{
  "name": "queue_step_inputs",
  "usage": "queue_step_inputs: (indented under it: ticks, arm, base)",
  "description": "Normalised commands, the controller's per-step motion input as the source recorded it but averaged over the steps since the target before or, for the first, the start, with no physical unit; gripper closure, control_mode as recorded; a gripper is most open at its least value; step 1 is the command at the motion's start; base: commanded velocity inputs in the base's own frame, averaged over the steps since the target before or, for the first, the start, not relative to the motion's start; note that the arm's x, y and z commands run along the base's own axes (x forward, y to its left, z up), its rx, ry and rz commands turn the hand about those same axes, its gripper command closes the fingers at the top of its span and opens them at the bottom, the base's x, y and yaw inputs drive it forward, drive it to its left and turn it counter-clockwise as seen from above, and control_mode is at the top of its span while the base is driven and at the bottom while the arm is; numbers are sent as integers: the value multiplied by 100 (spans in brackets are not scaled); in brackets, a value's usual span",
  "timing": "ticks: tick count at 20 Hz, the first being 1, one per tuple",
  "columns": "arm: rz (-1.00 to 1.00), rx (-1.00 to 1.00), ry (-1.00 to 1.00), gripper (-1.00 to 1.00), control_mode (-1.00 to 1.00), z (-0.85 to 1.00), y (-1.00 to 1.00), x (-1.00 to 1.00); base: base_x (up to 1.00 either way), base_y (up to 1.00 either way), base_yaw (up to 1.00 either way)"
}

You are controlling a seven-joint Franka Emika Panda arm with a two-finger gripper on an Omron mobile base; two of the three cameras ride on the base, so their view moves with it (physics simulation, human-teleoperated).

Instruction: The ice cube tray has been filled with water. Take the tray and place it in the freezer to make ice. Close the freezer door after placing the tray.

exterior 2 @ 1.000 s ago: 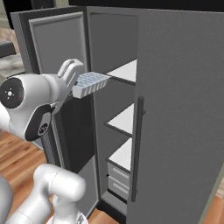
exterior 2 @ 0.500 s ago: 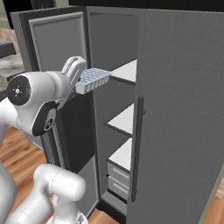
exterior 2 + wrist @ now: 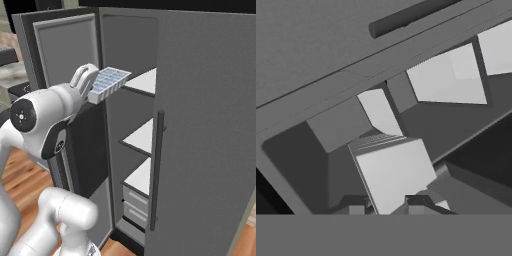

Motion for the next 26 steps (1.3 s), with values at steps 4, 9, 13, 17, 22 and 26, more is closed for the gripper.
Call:
queue_step_inputs:
  ticks: [4,9,13,17,22,26]
  arm:
    - [-3,0,0,100,-100,16,-10,17]
    - [-4,0,0,100,-100,9,-13,27]
    - [-3,0,0,100,-100,0,-11,34]
    - [-1,0,2,100,-100,0,-15,37]
    - [0,0,4,100,-100,0,-21,44]
    - [0,0,5,100,-100,0,-21,56]
  base:
    - [0,0,0]
    - [0,0,0]
    - [0,0,0]
    - [0,0,0]
    - [0,0,0]
    - [0,0,0]
